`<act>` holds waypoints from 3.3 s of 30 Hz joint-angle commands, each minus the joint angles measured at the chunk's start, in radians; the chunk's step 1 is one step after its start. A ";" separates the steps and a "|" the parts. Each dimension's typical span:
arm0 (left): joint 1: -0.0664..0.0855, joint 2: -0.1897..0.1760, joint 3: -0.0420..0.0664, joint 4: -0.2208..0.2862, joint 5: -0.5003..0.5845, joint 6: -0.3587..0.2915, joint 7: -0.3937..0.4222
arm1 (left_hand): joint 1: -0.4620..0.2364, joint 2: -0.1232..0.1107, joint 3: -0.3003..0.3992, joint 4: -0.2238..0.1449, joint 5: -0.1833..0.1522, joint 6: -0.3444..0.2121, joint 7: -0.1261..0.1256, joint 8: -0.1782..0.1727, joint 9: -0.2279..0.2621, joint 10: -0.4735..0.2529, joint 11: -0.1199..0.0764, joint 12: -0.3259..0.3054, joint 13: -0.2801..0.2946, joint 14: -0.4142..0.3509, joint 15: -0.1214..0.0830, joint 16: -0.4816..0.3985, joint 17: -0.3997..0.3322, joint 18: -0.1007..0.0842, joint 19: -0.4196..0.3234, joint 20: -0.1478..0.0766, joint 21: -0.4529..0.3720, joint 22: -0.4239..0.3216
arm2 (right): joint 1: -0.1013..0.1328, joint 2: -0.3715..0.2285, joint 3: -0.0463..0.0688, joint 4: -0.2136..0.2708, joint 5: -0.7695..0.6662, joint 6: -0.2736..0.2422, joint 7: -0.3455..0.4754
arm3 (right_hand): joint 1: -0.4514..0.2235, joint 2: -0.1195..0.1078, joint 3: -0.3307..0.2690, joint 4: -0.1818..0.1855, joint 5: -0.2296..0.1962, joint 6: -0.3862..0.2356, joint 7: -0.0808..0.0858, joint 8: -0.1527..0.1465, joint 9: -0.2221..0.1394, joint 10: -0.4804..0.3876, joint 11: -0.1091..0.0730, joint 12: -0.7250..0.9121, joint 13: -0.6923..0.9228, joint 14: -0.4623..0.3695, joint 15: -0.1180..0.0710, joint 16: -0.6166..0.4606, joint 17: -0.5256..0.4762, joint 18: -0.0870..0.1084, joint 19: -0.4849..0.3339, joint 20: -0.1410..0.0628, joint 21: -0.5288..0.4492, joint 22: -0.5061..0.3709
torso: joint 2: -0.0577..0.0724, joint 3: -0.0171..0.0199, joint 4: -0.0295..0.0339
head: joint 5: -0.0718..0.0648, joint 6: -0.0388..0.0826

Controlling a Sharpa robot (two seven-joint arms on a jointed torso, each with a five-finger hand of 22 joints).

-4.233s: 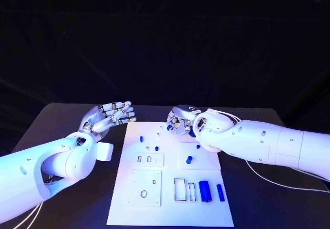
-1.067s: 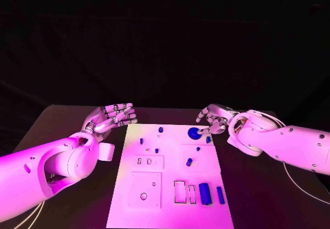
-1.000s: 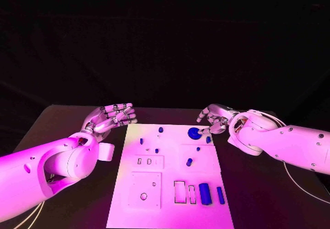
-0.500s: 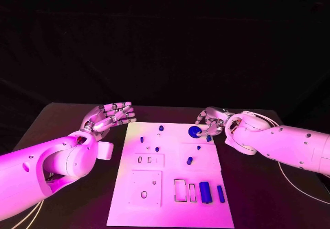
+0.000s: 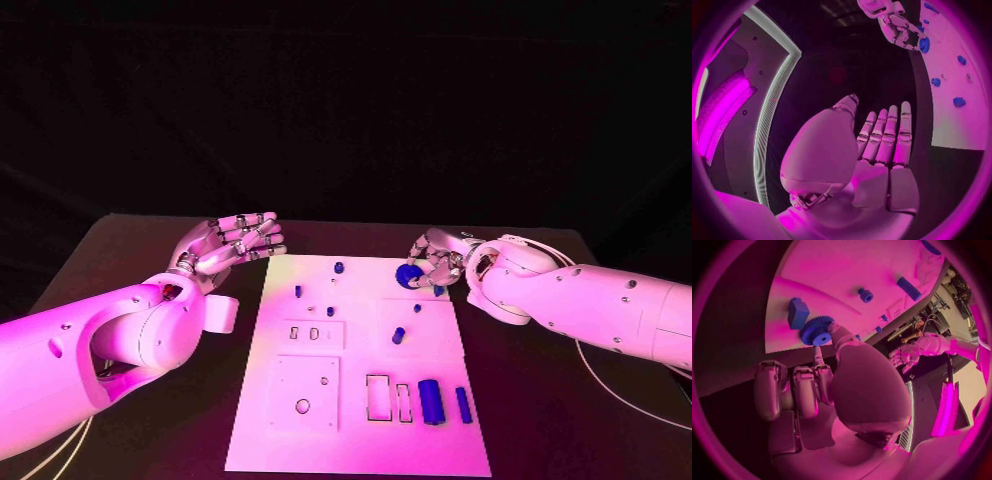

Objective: Assemble the parts on the task board

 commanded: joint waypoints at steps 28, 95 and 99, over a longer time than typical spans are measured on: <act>0.001 0.002 0.001 -0.007 0.003 0.021 -0.004 | 0.006 -0.002 0.017 -0.005 -0.004 -0.011 0.062 -0.007 -0.002 -0.010 0.001 -0.002 -0.001 -0.008 -0.001 -0.007 0.003 0.013 0.007 0.000 0.004 -0.003 | -0.003 0.003 0.000 -0.003 -0.012 -0.029 0.009 | 0.045 0.040 0.094 0.025 -0.040 0.045 -0.012 0.033 -0.003 0.022 -0.011 0.017 0.135 0.080 -0.002 0.008 0.133 -0.010 0.016 -0.008 0.016 0.112 | -0.001 0.0000 -0.0009 | -0.001 0.000; 0.001 0.032 0.001 -0.013 -0.055 0.034 -0.009 | 0.019 -0.005 0.027 -0.011 -0.005 -0.011 0.062 -0.009 -0.003 -0.013 0.002 -0.001 0.000 -0.011 0.000 -0.010 0.006 0.013 0.008 0.000 0.004 -0.005 | -0.034 0.279 -0.012 -0.015 -0.243 -0.110 -0.086 | -0.005 -0.013 0.265 0.012 -0.062 0.070 -0.018 0.019 0.004 0.032 -0.019 0.020 0.148 0.080 -0.011 0.010 0.138 -0.015 0.027 -0.020 0.028 0.134 | 0.001 0.0016 -0.0017 | 0.019 -0.003; 0.001 0.033 0.001 -0.013 -0.055 0.034 -0.009 | 0.019 -0.005 0.027 -0.011 -0.005 -0.011 0.062 -0.009 -0.003 -0.013 0.002 -0.001 0.000 -0.011 0.000 -0.010 0.006 0.013 0.008 0.000 0.004 -0.005 | -0.034 0.285 -0.012 -0.021 -0.232 -0.099 -0.079 | -0.034 -0.026 0.278 0.015 -0.099 0.015 0.003 -0.022 -0.009 0.000 -0.001 -0.013 0.107 0.079 0.004 0.007 0.131 -0.011 0.016 -0.009 0.014 0.122 | 0.001 0.0011 0.0003 | 0.018 -0.003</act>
